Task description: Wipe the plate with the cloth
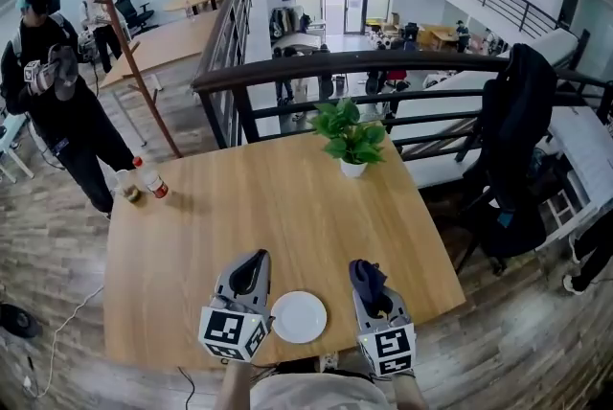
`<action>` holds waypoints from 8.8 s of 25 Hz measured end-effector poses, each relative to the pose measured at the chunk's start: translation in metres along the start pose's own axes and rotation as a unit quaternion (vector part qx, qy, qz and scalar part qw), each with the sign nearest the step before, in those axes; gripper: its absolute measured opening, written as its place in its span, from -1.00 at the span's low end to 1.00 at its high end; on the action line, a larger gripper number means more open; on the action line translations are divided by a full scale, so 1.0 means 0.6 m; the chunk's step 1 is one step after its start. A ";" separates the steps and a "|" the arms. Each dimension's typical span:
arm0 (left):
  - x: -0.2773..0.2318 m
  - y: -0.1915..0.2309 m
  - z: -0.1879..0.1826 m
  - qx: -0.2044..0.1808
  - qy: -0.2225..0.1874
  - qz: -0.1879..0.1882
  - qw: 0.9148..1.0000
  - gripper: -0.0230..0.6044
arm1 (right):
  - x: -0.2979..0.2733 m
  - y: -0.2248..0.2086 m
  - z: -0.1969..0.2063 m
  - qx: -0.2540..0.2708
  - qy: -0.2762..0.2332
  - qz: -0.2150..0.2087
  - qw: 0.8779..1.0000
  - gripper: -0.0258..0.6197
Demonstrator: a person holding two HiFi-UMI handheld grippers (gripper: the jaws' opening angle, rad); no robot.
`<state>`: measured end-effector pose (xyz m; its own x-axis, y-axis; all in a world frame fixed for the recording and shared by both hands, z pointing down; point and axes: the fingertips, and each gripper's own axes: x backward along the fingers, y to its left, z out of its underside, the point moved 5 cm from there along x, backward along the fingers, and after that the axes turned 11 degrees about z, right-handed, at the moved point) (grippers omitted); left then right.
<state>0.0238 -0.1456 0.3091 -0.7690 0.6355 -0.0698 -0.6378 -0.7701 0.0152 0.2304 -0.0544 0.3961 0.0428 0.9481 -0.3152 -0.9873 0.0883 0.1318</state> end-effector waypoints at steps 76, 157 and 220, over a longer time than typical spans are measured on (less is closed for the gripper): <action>0.062 0.022 0.473 0.536 0.227 -0.055 0.812 -0.80 | -0.200 0.148 0.148 0.404 0.169 -0.169 0.883 -0.74; 0.055 0.022 0.465 0.526 0.225 -0.066 0.818 -0.80 | -0.056 0.250 0.233 0.537 0.229 -0.335 0.740 -0.74; 0.089 0.056 0.407 0.511 0.129 -0.093 0.845 -0.38 | -0.127 0.265 0.151 0.549 0.174 -0.316 0.753 -0.74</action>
<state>-0.0494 -0.1235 0.5494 -0.7007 0.6047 -0.3785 -0.5527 -0.1247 0.8240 0.0842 -0.0848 0.5259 0.2199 0.4886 -0.8443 -0.0555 0.8704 0.4892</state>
